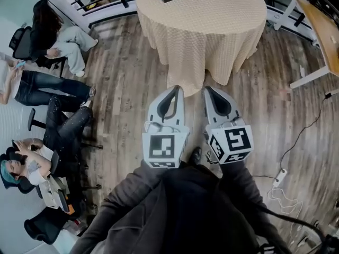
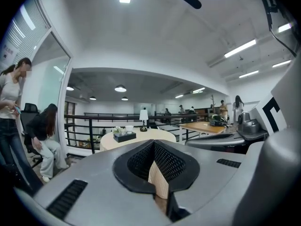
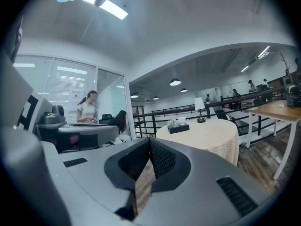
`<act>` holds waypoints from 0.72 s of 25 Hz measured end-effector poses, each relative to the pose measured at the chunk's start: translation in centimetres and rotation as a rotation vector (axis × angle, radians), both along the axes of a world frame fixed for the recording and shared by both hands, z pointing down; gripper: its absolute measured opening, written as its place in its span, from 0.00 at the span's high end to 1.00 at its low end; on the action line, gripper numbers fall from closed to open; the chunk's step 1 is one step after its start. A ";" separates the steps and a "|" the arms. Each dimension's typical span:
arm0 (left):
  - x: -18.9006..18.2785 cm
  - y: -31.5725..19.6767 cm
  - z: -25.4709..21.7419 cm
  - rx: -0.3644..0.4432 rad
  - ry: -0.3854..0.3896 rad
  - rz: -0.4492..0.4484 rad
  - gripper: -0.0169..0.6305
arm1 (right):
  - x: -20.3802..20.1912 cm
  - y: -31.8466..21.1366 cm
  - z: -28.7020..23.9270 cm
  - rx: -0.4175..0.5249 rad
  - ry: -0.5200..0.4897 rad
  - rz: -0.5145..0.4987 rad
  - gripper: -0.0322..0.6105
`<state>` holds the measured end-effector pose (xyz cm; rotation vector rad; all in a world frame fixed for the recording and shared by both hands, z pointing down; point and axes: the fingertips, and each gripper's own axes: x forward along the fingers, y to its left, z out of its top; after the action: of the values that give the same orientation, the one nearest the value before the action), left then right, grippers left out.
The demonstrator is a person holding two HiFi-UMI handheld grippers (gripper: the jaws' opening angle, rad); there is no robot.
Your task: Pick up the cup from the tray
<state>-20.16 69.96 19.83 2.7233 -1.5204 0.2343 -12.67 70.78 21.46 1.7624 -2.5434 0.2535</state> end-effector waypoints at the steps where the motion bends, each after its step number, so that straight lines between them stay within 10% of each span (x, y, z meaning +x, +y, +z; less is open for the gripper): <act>1: -0.1 -0.8 0.3 -0.004 0.005 0.000 0.97 | 0.2 -0.6 0.3 -0.008 0.001 0.010 0.94; 18: -3.5 -20.8 -0.8 0.002 0.070 0.044 0.97 | -4.0 -19.9 -1.1 -0.007 0.057 0.036 0.94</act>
<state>-23.63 49.20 19.08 2.7369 -1.4458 0.1362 -16.68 50.92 20.35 1.7878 -2.4705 0.2103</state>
